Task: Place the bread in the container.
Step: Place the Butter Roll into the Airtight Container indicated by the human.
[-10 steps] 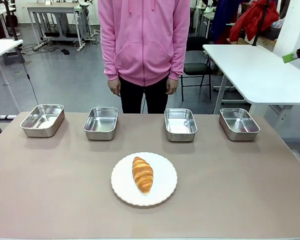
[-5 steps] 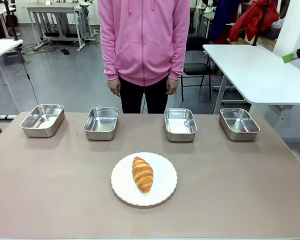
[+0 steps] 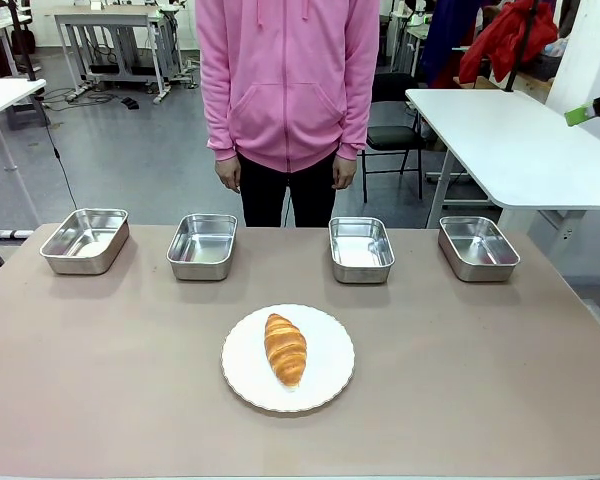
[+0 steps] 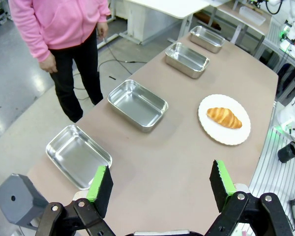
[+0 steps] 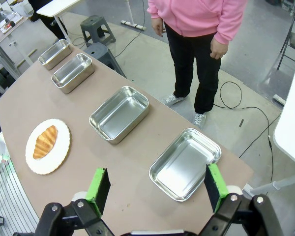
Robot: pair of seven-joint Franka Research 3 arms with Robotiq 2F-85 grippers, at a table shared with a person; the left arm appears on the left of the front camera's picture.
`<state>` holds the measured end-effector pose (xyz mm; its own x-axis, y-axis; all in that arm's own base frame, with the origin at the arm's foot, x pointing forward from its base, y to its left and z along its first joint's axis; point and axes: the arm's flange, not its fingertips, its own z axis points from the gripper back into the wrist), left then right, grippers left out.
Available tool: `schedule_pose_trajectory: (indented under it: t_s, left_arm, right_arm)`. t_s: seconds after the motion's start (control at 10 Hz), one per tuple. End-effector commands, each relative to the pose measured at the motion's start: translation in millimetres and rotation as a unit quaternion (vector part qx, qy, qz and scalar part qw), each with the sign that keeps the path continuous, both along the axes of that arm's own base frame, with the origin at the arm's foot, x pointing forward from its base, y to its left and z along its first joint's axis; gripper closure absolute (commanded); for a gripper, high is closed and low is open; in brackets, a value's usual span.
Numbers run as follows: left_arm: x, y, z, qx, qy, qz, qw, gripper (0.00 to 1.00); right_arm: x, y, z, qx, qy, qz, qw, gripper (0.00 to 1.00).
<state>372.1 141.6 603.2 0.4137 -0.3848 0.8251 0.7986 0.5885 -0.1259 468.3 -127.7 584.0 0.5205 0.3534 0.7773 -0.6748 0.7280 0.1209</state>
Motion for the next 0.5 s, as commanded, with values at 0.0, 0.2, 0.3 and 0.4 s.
schedule_pose_trajectory:
  t_s: [0.0, 0.2, 0.3, 0.4]
  left_arm:
    - [-0.7, 1.0, 0.9, -0.004, 0.0, -0.003, 1.0, 0.0]
    - [-0.7, 1.0, 0.9, -0.004, 0.0, -0.003, 1.0, 0.0]
    - [-0.7, 1.0, 0.9, -0.004, 0.0, -0.003, 1.0, 0.0]
    - [-0.7, 1.0, 0.9, -0.004, 0.0, -0.003, 1.0, 0.0]
  right_arm:
    - [-0.3, 1.2, 0.7, 0.003, -0.004, 0.001, 1.0, 0.0]
    - [-0.3, 1.2, 0.7, 0.003, -0.004, 0.001, 1.0, 0.0]
    - [-0.3, 1.2, 0.7, 0.003, -0.004, 0.001, 1.0, 0.0]
    - [-0.3, 1.2, 0.7, 0.003, -0.004, 0.001, 1.0, 0.0]
